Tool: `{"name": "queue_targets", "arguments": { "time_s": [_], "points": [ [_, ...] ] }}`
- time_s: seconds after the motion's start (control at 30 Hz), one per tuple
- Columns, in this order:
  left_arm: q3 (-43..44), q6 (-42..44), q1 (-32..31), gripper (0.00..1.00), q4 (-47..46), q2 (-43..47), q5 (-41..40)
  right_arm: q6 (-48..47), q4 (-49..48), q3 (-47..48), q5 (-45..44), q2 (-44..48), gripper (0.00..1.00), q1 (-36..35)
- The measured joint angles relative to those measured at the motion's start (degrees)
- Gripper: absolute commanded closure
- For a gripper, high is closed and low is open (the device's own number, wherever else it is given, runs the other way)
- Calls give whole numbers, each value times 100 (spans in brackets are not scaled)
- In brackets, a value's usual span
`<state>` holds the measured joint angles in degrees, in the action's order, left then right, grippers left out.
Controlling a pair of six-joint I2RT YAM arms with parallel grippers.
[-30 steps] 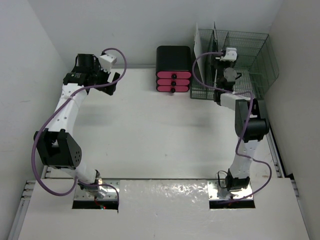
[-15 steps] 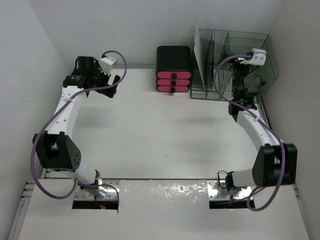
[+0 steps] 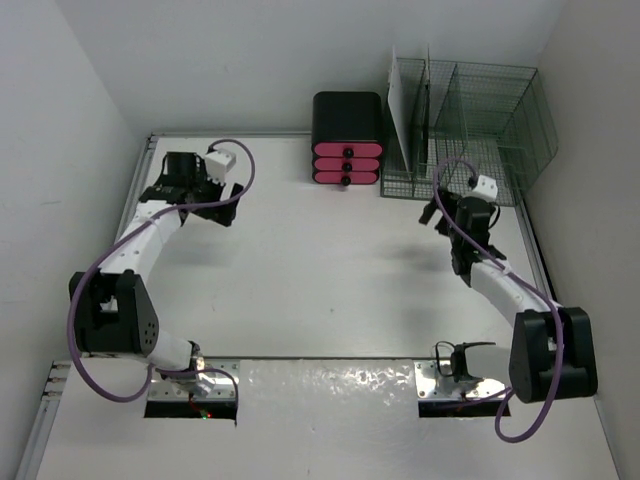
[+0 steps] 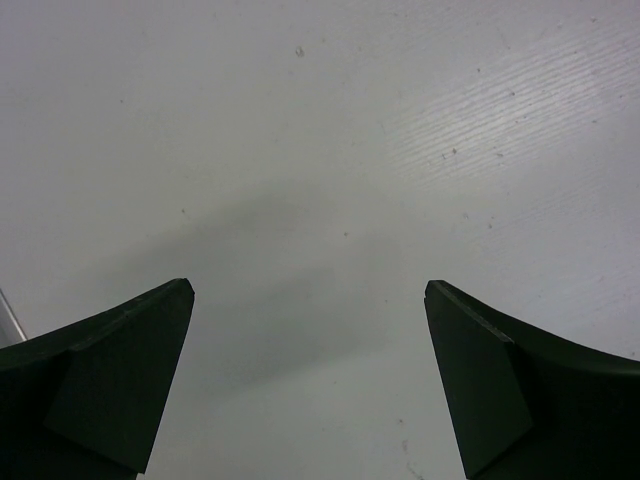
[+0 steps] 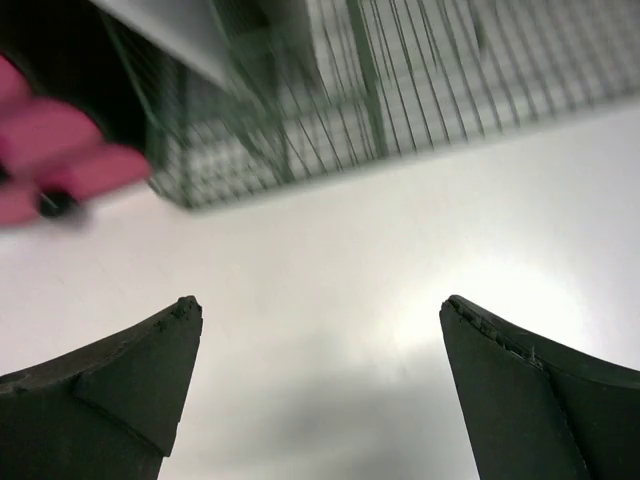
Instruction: Organize the desk
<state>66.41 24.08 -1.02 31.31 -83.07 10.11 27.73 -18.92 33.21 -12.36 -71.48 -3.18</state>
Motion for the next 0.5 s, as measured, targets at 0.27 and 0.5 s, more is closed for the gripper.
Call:
{"name": "queue_targets", "arguments": {
  "time_s": [0.27,0.5],
  "points": [
    [-892,-37,0,0,-918,-155,42,181,247,-1650,-2,1003,1,0],
    [-1043,-31,0,1,-1311,-437,127,94,278,-2820,-127,2186,1,-46]
  ]
}}
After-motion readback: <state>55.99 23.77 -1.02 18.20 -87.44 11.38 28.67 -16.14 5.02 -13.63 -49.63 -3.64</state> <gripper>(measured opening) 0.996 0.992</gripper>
